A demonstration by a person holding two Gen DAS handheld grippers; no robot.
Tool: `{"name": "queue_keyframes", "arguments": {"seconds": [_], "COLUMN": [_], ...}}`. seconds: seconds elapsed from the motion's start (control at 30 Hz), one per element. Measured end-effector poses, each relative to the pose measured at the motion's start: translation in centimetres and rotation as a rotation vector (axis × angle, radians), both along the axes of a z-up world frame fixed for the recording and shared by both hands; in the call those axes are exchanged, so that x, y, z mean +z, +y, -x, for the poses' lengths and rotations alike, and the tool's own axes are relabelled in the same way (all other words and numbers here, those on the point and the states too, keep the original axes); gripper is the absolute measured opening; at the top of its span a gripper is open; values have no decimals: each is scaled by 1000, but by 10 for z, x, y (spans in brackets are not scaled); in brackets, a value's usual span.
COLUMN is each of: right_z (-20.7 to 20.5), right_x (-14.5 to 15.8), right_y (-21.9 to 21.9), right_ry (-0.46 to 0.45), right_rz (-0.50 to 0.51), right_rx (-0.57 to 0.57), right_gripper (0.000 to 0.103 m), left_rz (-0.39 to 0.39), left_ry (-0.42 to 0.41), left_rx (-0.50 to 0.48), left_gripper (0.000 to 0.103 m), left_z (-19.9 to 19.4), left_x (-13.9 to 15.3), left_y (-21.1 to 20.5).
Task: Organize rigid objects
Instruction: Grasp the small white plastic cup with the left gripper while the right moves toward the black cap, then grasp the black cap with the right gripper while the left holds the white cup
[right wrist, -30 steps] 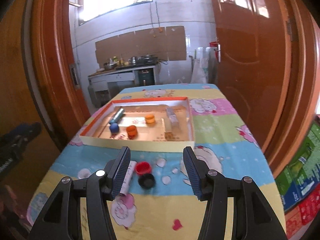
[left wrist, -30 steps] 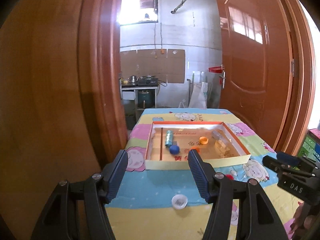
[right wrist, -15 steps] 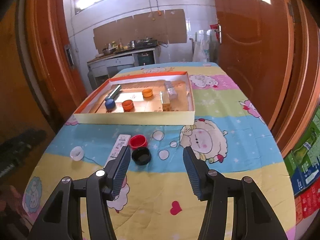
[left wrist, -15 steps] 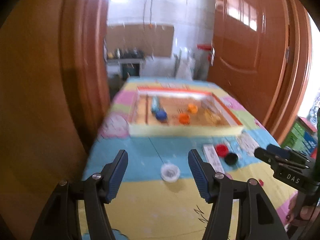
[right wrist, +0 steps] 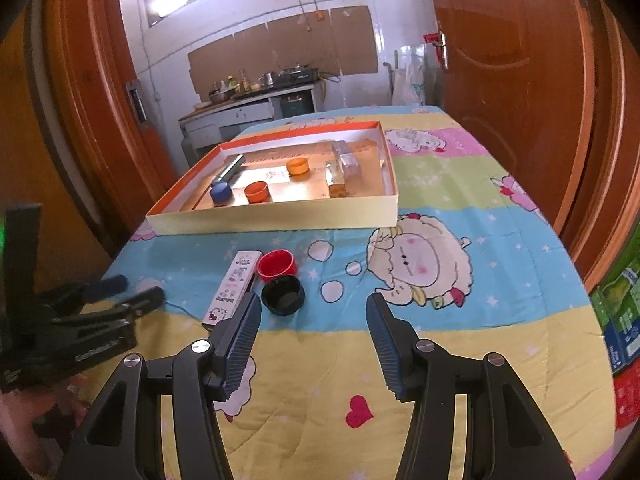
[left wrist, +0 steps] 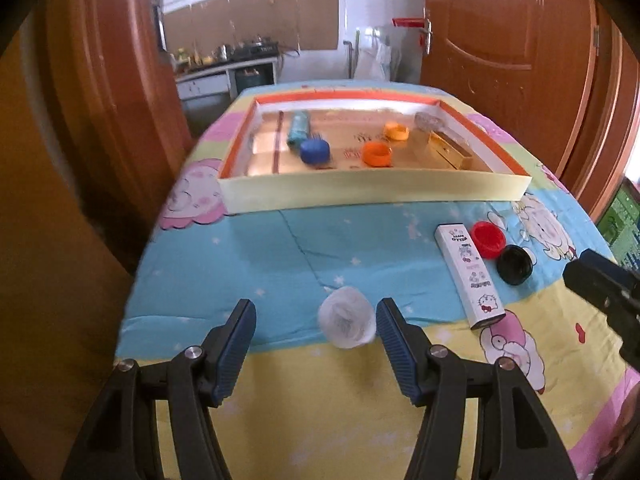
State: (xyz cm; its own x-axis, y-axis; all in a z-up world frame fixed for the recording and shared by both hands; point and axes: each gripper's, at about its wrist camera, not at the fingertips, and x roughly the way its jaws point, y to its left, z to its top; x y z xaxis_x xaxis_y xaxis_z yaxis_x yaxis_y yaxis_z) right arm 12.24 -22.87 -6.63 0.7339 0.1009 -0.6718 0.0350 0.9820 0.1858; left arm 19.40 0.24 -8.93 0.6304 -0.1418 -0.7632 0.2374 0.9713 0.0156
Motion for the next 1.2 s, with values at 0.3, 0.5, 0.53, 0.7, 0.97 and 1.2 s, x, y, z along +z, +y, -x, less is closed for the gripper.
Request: {"name": "queue_keyframes", "arguments": {"seconds": [0.3,0.5,0.53,0.7,0.97,1.2], "right_z": [-7,-8,-9,-10,-27,-50], "right_x": [-8,-11,-12,-13,-15,-27], "right_y": [1,1,2,1,21,36], "right_ry": [22,35,39,51,111,178], "right_rz": [10,7,8,8,111,175], "right_rx": [12,14,14,17,88,124], "right_gripper": [57,57,57,57,57,56], "left_rz": [-7,-9,-6,26,60,81], "left_ry": [8,26,25,1,-36,-44], "left_rx": [-10,11,10,-3,-14,-35], "left_gripper": [62,49,47,30,30,30], "left_z": [-4,-6,-6,0,12,19], "left_x": [0,-2,-2,2,10,13], "left_y": [-3,0,0,4,11,14]}}
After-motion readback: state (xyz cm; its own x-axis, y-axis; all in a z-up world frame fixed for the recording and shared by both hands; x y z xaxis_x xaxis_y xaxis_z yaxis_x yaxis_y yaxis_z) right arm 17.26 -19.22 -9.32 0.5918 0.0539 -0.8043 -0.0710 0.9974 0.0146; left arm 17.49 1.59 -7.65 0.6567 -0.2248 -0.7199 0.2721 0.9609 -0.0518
